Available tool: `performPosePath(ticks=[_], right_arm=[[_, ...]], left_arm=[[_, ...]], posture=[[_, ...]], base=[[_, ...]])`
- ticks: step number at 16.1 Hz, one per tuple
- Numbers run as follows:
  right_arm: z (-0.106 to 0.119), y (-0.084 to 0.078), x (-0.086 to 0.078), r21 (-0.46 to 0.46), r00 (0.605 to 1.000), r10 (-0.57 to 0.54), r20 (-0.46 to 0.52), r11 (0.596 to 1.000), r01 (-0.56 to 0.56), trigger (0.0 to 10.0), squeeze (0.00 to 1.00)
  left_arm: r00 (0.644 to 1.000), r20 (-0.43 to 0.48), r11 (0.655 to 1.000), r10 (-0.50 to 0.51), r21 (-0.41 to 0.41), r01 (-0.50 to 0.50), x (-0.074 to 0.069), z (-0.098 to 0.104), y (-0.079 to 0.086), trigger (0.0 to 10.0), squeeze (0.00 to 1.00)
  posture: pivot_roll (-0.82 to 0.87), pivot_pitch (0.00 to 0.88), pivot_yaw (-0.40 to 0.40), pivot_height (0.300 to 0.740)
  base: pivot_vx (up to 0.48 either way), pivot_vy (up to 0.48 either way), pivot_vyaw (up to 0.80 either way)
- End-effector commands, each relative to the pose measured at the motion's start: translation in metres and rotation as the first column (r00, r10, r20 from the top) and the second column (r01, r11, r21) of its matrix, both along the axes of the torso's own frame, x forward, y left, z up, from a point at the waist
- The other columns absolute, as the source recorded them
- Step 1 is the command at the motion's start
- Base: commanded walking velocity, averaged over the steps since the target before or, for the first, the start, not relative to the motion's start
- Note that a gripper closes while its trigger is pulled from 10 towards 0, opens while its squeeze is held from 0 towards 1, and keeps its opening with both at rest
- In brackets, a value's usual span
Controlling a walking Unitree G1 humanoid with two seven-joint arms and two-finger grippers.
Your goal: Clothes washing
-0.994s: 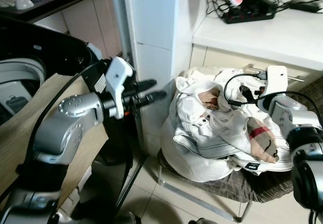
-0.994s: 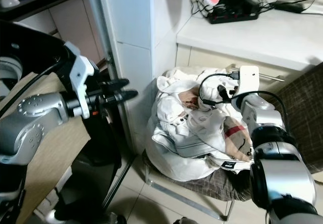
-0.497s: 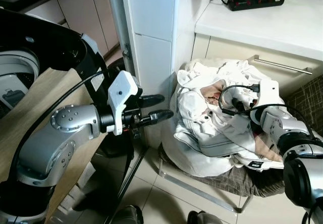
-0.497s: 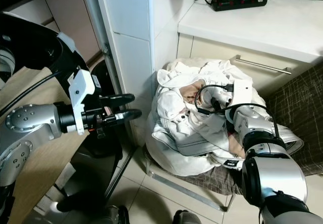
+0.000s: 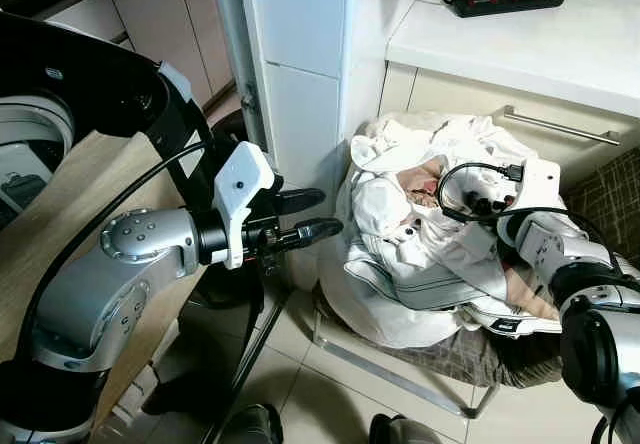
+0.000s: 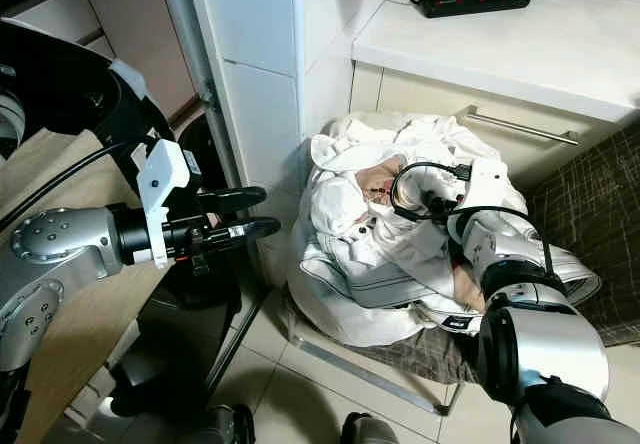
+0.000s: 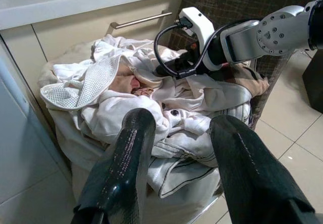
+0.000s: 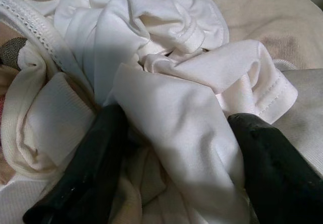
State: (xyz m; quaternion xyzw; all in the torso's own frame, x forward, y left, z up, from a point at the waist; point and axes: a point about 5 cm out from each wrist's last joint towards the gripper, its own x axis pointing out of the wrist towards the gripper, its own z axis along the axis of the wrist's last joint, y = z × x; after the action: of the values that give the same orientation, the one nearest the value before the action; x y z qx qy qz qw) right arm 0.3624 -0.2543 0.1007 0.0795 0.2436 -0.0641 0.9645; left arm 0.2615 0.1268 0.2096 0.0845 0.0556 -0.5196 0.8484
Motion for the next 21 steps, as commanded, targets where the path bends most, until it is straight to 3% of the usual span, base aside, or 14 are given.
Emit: performPosePath(ticks=[1, 11, 16, 19, 21], right_arm=[[-0.004, 0.003, -0.001, 0.016, 0.999, -0.008, -0.033, 1.0, 0.008, 0.0, 0.0], [0.0, 0.003, 0.001, 0.029, 1.0, -0.007, -0.031, 1.0, 0.008, 0.0, 0.0], [0.004, -0.005, 0.001, 0.023, 1.0, -0.028, -0.009, 0.999, 0.029, 0.0, 0.0], [0.025, -0.013, 0.008, 0.033, 0.995, -0.054, 0.084, 0.998, 0.052, 0.0, 0.0], [0.061, -0.019, 0.019, -0.077, 0.97, -0.002, 0.243, 0.997, 0.022, 0.0, 0.0]], left_arm=[[1.0, -0.001, 1.0, -0.009, 0.018, 0.009, -0.002, 0.0, -0.001, 10.0, 0.0], [1.0, 0.007, 1.0, -0.006, 0.031, 0.006, 0.004, -0.001, -0.004, 10.0, 0.0], [1.0, 0.008, 1.0, 0.022, 0.012, -0.022, 0.009, -0.005, -0.008, 10.0, 0.0], [0.995, 0.032, 0.995, 0.095, -0.025, -0.094, 0.017, -0.005, -0.009, 10.0, 0.0], [0.987, 0.058, 0.988, 0.15, -0.044, -0.148, 0.025, -0.003, -0.009, 10.0, 0.0]], posture=[[0.07, 0.137, 0.038, 0.74], [0.06, 0.117, 0.042, 0.74], [0.01, 0.096, 0.036, 0.74], [-0.01, 0.089, 0.033, 0.74], [-0.05, 0.083, 0.035, 0.74]], base=[[0.0, 0.0, 0.0], [0.0, 0.0, 0.0], [0.0, 0.0, 0.0], [0.0, 0.0, 0.0], [0.0, 0.0, 0.0]])
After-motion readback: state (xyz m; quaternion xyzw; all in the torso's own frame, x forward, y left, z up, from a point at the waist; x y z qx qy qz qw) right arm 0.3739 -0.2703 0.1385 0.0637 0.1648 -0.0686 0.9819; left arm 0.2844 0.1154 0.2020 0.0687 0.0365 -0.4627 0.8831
